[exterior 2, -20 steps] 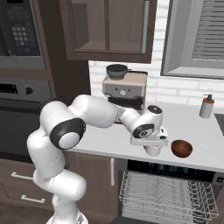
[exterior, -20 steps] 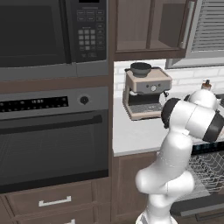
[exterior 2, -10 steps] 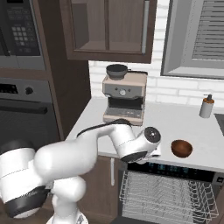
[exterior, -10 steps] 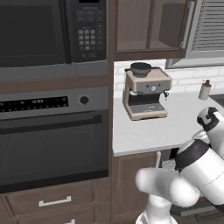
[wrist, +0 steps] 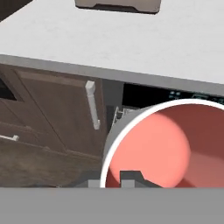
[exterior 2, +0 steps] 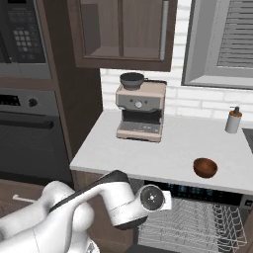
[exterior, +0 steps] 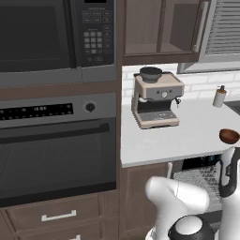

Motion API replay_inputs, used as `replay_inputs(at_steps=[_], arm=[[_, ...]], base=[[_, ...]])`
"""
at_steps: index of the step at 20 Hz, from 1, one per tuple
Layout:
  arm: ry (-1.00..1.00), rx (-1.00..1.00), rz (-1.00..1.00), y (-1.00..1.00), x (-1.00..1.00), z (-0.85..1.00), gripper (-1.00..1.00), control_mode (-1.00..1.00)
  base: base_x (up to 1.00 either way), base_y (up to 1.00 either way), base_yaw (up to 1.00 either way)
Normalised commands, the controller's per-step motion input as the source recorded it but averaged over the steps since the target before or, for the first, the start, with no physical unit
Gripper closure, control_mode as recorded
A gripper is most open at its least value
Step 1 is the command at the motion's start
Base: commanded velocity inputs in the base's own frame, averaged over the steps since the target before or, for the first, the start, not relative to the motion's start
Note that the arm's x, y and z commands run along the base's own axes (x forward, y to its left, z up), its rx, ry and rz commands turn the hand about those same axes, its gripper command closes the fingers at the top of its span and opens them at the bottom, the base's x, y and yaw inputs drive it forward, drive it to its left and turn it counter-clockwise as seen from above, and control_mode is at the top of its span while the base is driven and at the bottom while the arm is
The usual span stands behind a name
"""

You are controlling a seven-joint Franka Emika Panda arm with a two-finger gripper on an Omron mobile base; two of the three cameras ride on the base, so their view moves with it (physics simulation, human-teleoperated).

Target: Pick up the cup and bowl from the counter, place them in the dishwasher, and close the dishwasher door.

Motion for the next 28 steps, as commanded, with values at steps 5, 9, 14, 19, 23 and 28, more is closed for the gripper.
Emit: replay_inputs(at_steps=[5,9,14,19,23,28], arm=[[0.00,0.13,0.00,-0.74,-0.96,-0.01,1.00,-1.00],[0.00,0.27,0.03,-0.77,-0.56,-0.39,1.00,-1.00],[0.00,0.25,0.08,-0.72,-0.14,-0.52,1.00,-1.00],[0.00,0.22,0.06,-0.22,0.07,-0.70,1.00,-1.00],[-0.03,0.16,0.04,0.00,0.47,-0.45,1.00,-1.00],[0.00,0.10,0.03,0.00,0.44,-0.39,1.00,-1.00]], base=[[0.00,0.00,0.00],[0.00,0.00,0.00],[0.00,0.00,0.00],[0.00,0.00,0.00],[0.00,0.00,0.00],[0.00,0.00,0.00]])
